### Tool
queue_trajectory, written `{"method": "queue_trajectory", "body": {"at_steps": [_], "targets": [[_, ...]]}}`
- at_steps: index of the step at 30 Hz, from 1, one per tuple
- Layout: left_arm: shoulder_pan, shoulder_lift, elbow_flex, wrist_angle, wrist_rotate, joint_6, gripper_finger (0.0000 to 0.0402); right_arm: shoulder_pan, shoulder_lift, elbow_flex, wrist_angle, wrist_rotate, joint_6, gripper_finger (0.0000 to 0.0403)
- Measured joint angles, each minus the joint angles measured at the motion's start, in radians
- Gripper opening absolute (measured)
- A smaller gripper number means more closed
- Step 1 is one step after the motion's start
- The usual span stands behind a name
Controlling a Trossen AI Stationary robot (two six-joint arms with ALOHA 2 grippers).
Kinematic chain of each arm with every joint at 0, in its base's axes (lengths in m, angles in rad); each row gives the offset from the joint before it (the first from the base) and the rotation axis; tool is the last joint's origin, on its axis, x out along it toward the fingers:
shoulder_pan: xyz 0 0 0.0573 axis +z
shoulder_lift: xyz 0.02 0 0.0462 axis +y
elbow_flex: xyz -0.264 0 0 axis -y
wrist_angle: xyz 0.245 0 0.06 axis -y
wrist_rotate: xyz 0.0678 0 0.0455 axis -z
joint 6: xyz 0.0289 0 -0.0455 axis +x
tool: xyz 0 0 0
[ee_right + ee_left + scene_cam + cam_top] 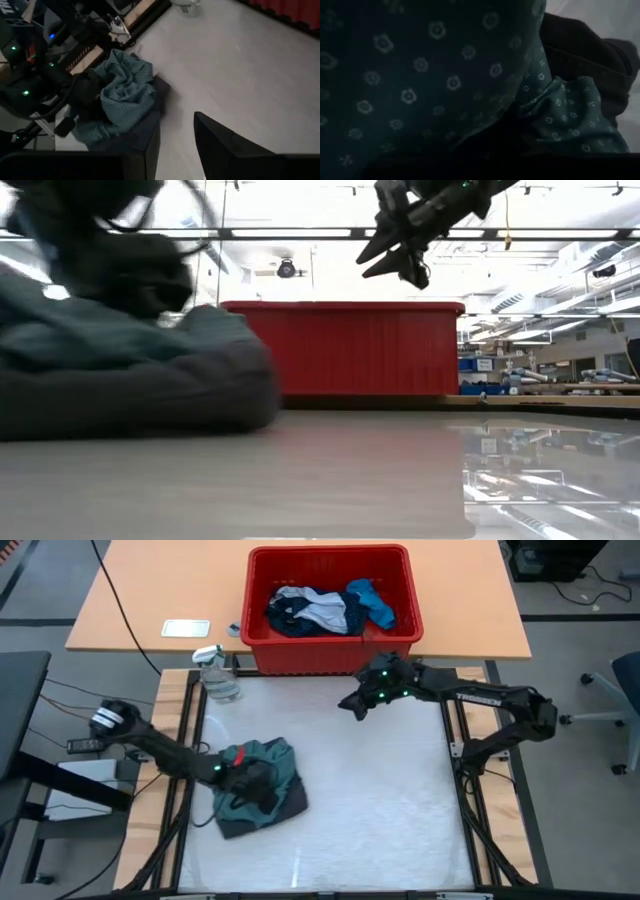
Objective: Fold laundry
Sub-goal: Stack the dark green shirt on top of the gray shorts, then remove the light blue shorts from the red bin
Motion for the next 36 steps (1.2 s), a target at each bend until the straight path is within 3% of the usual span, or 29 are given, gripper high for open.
{"method": "queue_trajectory", "body": {"at_steps": [7, 11, 15, 18, 21, 25, 30, 33, 36], "targets": [[-0.128, -0.227, -0.051, -0.303, 0.029, -0.054, 0.0009, -0.038, -0.085, 0.0, -0.084, -0.014, -0.038, 0.0126], [-0.128, -0.361, -0.039, -0.356, 0.033, -0.152, 0.0009, -0.075, -0.135, 0.0, -0.122, -0.017, -0.072, 0.0126], [-0.091, -0.445, 0.045, -0.335, -0.079, -0.175, 0.0022, -0.145, -0.151, 0.032, -0.085, -0.02, -0.17, 0.0129], [-0.037, -0.461, 0.137, -0.345, -0.204, -0.086, 0.0056, -0.21, -0.107, 0.089, -0.03, -0.005, -0.238, 0.0135], [0.078, -0.456, 0.241, -0.377, -0.298, 0.082, 0.0097, -0.286, -0.012, 0.176, -0.004, -0.003, -0.26, 0.0137], [0.35, -0.405, 0.344, -0.342, -0.293, 0.341, 0.0139, -0.381, 0.147, 0.318, 0.019, 0.045, -0.316, 0.0138], [0.716, -0.313, 0.446, -0.131, -0.115, 0.676, 0.0163, -0.474, 0.344, 0.495, -0.024, 0.13, -0.331, 0.0137], [0.902, -0.238, 0.524, 0.006, 0.025, 0.837, 0.0164, -0.512, 0.433, 0.573, -0.099, 0.134, -0.328, 0.0133], [1.058, -0.134, 0.621, 0.036, 0.119, 0.942, 0.0164, -0.534, 0.498, 0.617, -0.199, 0.117, -0.341, 0.013]]}}
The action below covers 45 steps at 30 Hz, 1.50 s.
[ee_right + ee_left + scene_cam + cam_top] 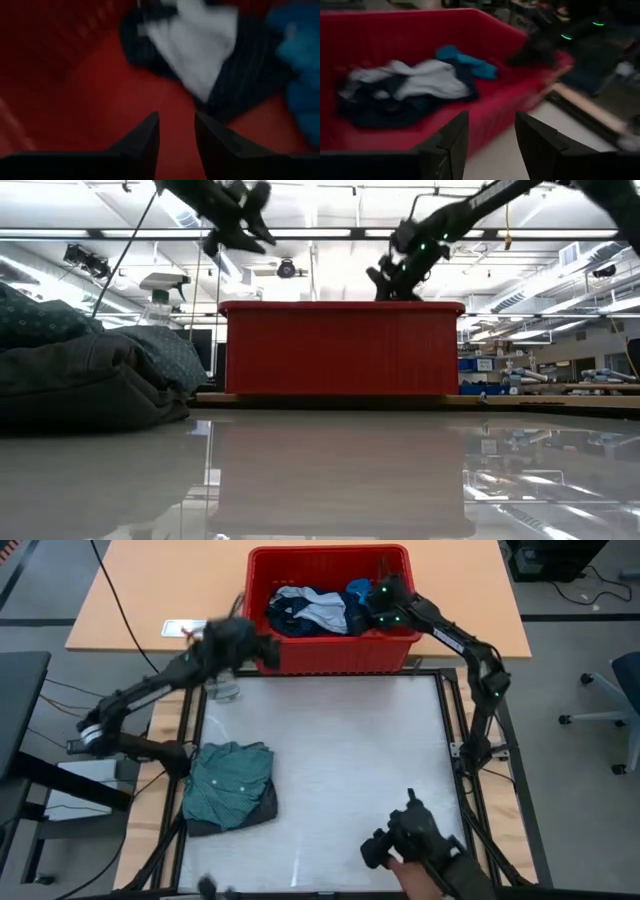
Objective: Fold laundry
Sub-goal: Remove the light blue shorts from the red bin
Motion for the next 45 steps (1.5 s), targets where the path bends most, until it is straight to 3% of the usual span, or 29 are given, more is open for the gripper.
{"method": "queue_trajectory", "body": {"at_steps": [5, 10, 17, 21, 24, 32, 37, 41, 45], "targets": [[0.161, 0.215, 0.12, -0.01, 0.18, 0.072, 0.0164, 0.007, 0.033, 0.017, -0.181, -0.059, -0.013, 0.0128], [0.194, 0.361, 0.164, -0.015, 0.384, 0.07, 0.0164, 0.047, 0.019, 0.009, -0.361, -0.103, -0.047, 0.0128], [0.172, 0.441, 0.17, -0.021, 0.496, 0.079, 0.0165, 0.016, -0.003, 0.01, -0.121, 0.019, -0.092, 0.013], [0.155, 0.46, 0.165, -0.042, 0.496, 0.077, 0.0165, -0.026, 0.017, 0.013, 0.054, 0.117, -0.217, 0.0146], [0.143, 0.466, 0.168, -0.034, 0.493, 0.073, 0.0165, -0.073, 0.062, 0.012, 0.081, 0.163, -0.321, 0.0166], [0.123, 0.468, 0.166, -0.019, 0.44, 0.066, 0.0165, -0.12, 0.206, 0.048, -0.12, 0.294, -0.636, 0.0231], [0.123, 0.468, 0.166, -0.018, 0.43, 0.054, 0.0165, -0.119, 0.257, 0.061, -0.163, 0.375, -0.67, 0.0244], [0.124, 0.469, 0.166, -0.012, 0.388, 0.038, 0.0164, -0.127, 0.299, 0.062, -0.139, 0.455, -0.664, 0.0217], [0.128, 0.47, 0.165, -0.003, 0.368, 0.038, 0.0164, -0.135, 0.31, 0.062, -0.151, 0.457, -0.645, 0.0115]]}}
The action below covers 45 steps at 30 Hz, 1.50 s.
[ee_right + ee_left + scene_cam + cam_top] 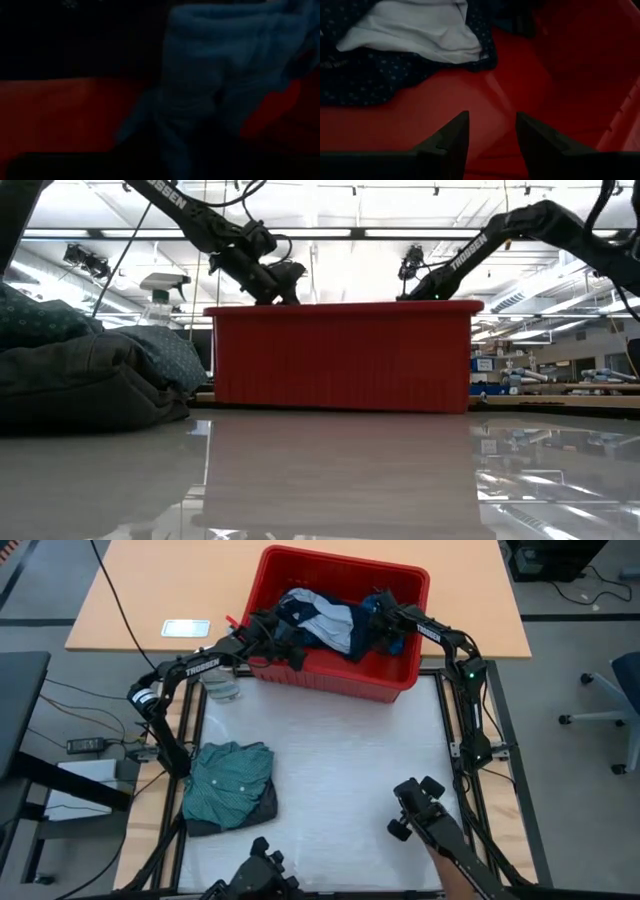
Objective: Fold laundry
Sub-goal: Remove the light blue shorts from the red bin
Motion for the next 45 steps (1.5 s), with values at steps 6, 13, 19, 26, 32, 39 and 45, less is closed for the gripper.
{"method": "queue_trajectory", "body": {"at_steps": [6, 13, 19, 26, 32, 39, 45], "targets": [[0.018, -0.001, 0.01, 0.041, 0.001, -0.007, 0.0164, 0.008, -0.108, -0.002, -0.038, -0.057, 0.135, 0.0023], [0.037, -0.005, 0.066, 0.037, 0.004, 0.08, 0.0164, 0.039, -0.4, -0.002, -0.023, -0.282, 0.21, 0.0018], [0.019, -0.004, 0.103, 0.037, 0.035, 0.095, 0.0164, 0.075, -0.621, -0.001, -0.05, -0.697, 0.21, 0.0018], [-0.079, -0.004, 0.227, 0.004, 0.055, 0.045, 0.0164, 0.14, -0.765, 0.001, -0.247, -1.089, 0.246, 0.0018], [-0.248, -0.006, 0.377, -0.112, -0.06, -0.017, 0.0164, 0.277, -0.843, -0.144, -0.573, -1.097, 0.109, 0.0018], [-0.491, -0.006, 0.448, -0.161, -0.254, -0.183, 0.0164, 0.484, -1.104, -0.606, -0.381, -1.1, 0.201, 0.0018], [-0.665, -0.006, 0.449, -0.259, -0.368, -0.354, 0.0164, 0.665, -1.291, -0.98, 0.029, -1.108, 0.461, 0.0018]]}}
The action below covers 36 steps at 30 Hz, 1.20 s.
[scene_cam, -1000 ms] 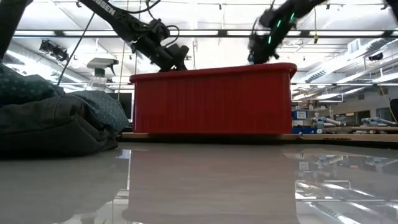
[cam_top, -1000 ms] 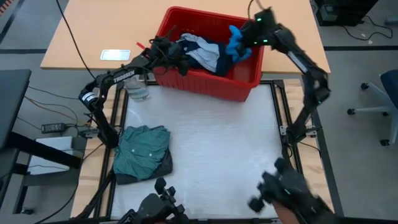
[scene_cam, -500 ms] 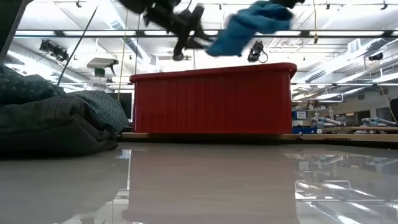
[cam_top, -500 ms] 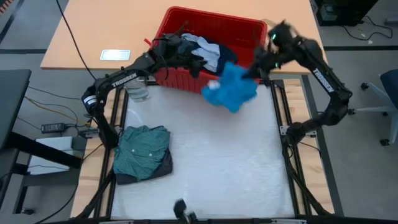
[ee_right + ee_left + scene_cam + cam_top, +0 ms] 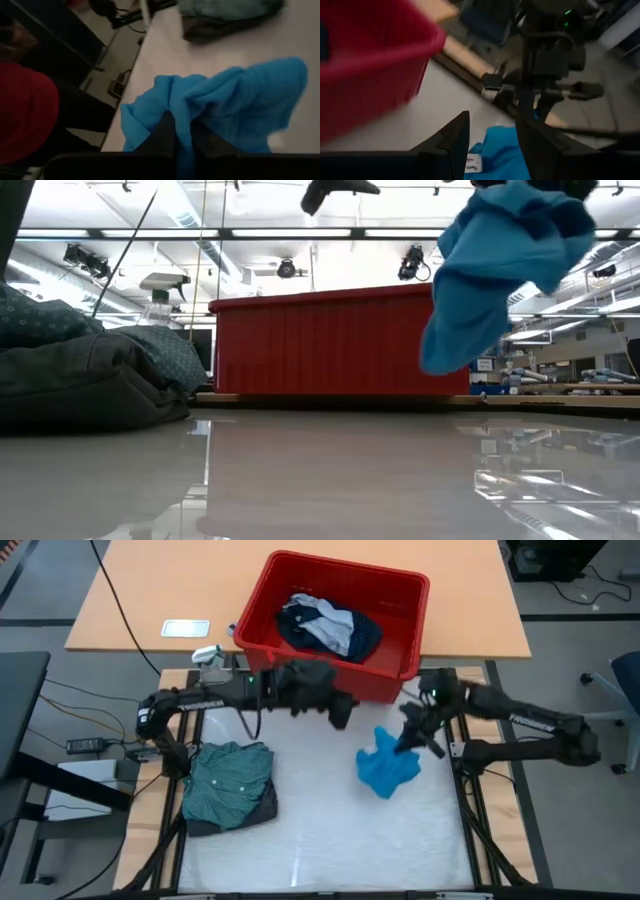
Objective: Fold laundry
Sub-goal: Remove the light blue shorts from the red bin, then fold the light blue shorts
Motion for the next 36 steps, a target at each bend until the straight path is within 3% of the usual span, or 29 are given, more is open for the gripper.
{"method": "queue_trajectory", "body": {"at_steps": [2, 5, 7, 10, 16, 21, 23, 28, 36], "targets": [[-0.038, 0.0, 0.0, -0.073, -0.046, -0.046, 0.0164, 0.059, -0.022, -0.111, 0.139, 0.039, 0.094, 0.0018], [-0.069, 0.0, -0.006, -0.157, -0.071, -0.098, 0.0164, 0.121, -0.02, -0.256, 0.29, 0.222, 0.25, 0.0034], [-0.074, 0.001, -0.008, -0.216, -0.071, -0.125, 0.0164, 0.137, -0.005, -0.326, 0.306, 0.342, 0.321, 0.0067], [-0.073, 0.008, -0.01, -0.27, -0.073, -0.139, 0.0164, 0.141, 0.008, -0.389, 0.281, 0.395, 0.413, 0.0128], [-0.088, 0.067, -0.01, -0.394, -0.08, -0.135, 0.0164, 0.151, 0.007, -0.42, 0.268, 0.244, 0.622, 0.0212], [-0.1, 0.169, -0.01, -0.423, 0.015, -0.084, 0.0164, 0.156, 0.002, -0.405, 0.255, 0.113, 0.8, 0.0222], [-0.105, 0.215, -0.01, -0.422, 0.061, -0.053, 0.0164, 0.156, 0.0, -0.387, 0.21, 0.129, 0.828, 0.022], [-0.086, 0.312, -0.011, -0.38, 0.165, 0.011, 0.0165, 0.141, 0.005, -0.352, 0.025, 0.511, 0.842, 0.0217], [-0.049, 0.417, -0.011, -0.31, 0.278, 0.026, 0.0165, 0.136, 0.012, -0.35, 0.096, 0.693, 0.841, 0.0217]]}}
